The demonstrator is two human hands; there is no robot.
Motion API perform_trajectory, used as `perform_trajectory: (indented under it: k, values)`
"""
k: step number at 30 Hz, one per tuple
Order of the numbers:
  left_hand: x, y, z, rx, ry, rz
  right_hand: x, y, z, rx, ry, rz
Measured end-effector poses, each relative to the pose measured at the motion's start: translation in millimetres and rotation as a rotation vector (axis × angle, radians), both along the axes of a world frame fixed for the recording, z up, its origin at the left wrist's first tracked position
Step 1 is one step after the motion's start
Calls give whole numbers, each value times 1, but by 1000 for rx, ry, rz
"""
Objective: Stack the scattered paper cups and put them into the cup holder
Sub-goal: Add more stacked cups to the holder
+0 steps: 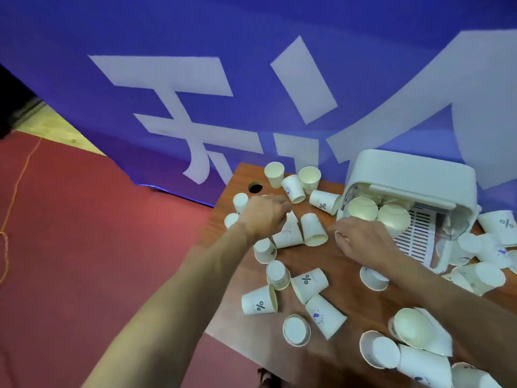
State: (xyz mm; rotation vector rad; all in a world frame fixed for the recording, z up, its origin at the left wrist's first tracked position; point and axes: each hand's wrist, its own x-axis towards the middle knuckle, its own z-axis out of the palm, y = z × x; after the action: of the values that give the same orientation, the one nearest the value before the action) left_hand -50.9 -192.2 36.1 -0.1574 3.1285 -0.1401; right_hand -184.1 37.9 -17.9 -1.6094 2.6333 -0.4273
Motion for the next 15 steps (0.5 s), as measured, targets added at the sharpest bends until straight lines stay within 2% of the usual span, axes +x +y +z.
perform_trajectory:
  k: [4,12,15]
  values:
    - [34,-42,-5,-46,-55,79,19,-30,-5,181,6,86]
    - [65,-113,-32,-36,-125,152,23,-88,-25,344,-29,-10]
    - [65,-121,-43,-64,-170,104,24,-98,-32,391,-13,-18]
